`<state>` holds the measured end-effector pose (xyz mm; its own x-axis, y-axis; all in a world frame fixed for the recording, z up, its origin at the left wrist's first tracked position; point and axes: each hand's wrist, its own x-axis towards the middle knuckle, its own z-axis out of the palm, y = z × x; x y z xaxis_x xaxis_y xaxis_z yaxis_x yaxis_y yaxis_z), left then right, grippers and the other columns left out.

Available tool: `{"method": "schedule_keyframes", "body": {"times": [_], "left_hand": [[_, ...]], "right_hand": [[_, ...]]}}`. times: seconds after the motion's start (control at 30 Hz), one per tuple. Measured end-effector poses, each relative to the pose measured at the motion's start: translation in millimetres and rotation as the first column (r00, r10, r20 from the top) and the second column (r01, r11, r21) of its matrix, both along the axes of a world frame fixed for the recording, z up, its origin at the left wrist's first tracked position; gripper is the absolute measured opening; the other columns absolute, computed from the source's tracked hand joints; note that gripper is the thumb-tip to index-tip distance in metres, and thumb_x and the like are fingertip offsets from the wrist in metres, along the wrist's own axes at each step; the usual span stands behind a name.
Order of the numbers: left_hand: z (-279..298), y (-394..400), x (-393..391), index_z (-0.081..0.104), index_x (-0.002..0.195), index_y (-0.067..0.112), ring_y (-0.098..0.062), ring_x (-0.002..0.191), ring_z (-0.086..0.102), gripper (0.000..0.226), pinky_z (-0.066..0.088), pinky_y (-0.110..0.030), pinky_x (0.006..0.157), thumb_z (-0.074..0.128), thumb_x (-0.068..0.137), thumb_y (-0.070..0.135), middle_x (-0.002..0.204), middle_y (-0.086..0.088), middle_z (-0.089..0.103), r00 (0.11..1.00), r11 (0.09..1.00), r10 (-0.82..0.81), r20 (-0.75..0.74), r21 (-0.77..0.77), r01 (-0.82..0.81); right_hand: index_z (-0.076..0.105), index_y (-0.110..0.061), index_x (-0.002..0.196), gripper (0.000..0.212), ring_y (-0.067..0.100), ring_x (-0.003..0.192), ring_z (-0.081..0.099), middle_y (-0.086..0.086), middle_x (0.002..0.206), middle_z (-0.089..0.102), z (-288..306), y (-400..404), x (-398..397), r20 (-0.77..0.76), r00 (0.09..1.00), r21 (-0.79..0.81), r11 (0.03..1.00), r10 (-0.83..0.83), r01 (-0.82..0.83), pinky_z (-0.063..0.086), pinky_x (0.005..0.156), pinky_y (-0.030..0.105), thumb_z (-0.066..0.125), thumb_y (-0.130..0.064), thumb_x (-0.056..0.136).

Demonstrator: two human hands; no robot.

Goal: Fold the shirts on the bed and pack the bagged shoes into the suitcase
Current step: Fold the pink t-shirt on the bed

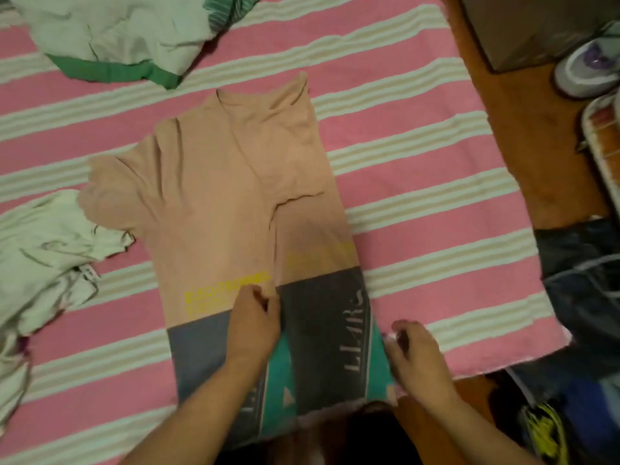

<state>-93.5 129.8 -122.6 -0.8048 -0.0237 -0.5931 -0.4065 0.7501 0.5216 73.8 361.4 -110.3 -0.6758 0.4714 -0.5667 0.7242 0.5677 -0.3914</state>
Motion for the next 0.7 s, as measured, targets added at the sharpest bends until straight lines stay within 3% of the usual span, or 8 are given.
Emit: {"method": "schedule_keyframes", "body": {"times": [0.07,0.13,0.3,0.37,0.4,0.5,0.6,0.7], "left_hand": [[-7,-24,79,0.065,0.089,0.01,-0.033,0.084,0.069,0.019,0.055,-0.043,0.079,0.066,0.096,0.028,0.084,-0.009,0.073,0.953,0.987,0.144,0.268,0.035,-0.159],[-12,-36,135,0.069,0.08,0.011,-0.035,0.078,0.071,0.019,0.058,-0.051,0.08,0.069,0.095,0.022,0.072,-0.008,0.073,0.871,0.946,0.252,0.423,0.083,-0.314],[2,-27,164,0.069,0.079,0.006,-0.015,0.059,0.059,0.02,0.047,-0.025,0.059,0.071,0.094,0.019,0.065,-0.004,0.066,0.89,0.955,0.183,0.417,0.138,-0.261],[7,-20,163,0.066,0.071,0.012,-0.015,0.059,0.056,0.025,0.044,-0.028,0.06,0.071,0.094,0.02,0.063,-0.002,0.062,0.899,0.965,0.177,0.402,0.107,-0.237],[11,-18,164,0.064,0.067,0.015,-0.016,0.059,0.055,0.03,0.044,-0.03,0.06,0.069,0.096,0.021,0.061,-0.001,0.061,0.898,0.965,0.193,0.395,0.089,-0.247],[21,-9,169,0.06,0.066,0.015,-0.022,0.062,0.055,0.034,0.044,-0.035,0.062,0.063,0.099,0.023,0.062,-0.004,0.058,0.878,0.926,0.301,0.372,0.106,-0.363],[31,-7,174,0.062,0.068,0.018,-0.026,0.069,0.057,0.03,0.05,-0.042,0.074,0.067,0.091,0.037,0.069,-0.01,0.057,0.826,0.823,0.389,0.408,0.25,-0.511],[38,-2,180,0.067,0.071,0.024,-0.031,0.079,0.061,0.028,0.053,-0.053,0.087,0.072,0.076,0.05,0.081,-0.016,0.063,0.785,0.746,0.414,0.462,0.322,-0.583]], "right_hand": [[0.059,-0.027,0.107,0.02,0.005,0.078,0.063,-0.011,0.087,0.064,3,-12,43,0.099,0.989,-0.097,0.988,-0.112,0.122,0.058,0.073,0.037,0.064,-0.041,0.094],[0.061,-0.023,0.095,0.014,0.011,0.078,0.066,-0.005,0.084,0.068,7,-23,63,0.193,0.963,-0.186,0.957,-0.187,0.223,0.057,0.07,0.036,0.067,-0.035,0.094],[0.059,-0.02,0.092,0.012,0.014,0.077,0.063,-0.001,0.085,0.066,12,-28,73,0.246,0.944,-0.212,0.938,-0.22,0.274,0.049,0.062,0.026,0.07,-0.026,0.093],[0.056,-0.022,0.096,0.023,0.015,0.085,0.06,-0.003,0.094,0.062,14,-29,82,0.102,0.993,-0.124,0.99,-0.059,0.071,0.051,0.067,0.026,0.076,-0.027,0.086],[0.057,-0.022,0.104,0.031,0.015,0.094,0.057,-0.003,0.103,0.059,16,-30,87,0.0,0.993,-0.006,0.993,0.118,-0.118,0.053,0.074,0.028,0.079,-0.031,0.082],[0.056,-0.013,0.136,0.074,0.033,0.125,0.048,0.013,0.135,0.048,14,-37,91,-0.073,0.781,0.365,0.746,0.62,-0.557,0.049,0.099,0.048,0.08,-0.047,0.075],[0.033,-0.018,0.156,0.092,0.039,0.148,0.024,0.016,0.159,0.028,8,-57,80,-0.086,0.699,0.346,0.679,0.71,-0.648,0.028,0.117,0.058,0.065,-0.061,0.081],[0.032,-0.017,0.156,0.09,0.036,0.148,0.022,0.014,0.16,0.027,-2,-73,70,-0.092,0.681,0.321,0.668,0.727,-0.671,0.023,0.12,0.057,0.063,-0.059,0.083]]}}
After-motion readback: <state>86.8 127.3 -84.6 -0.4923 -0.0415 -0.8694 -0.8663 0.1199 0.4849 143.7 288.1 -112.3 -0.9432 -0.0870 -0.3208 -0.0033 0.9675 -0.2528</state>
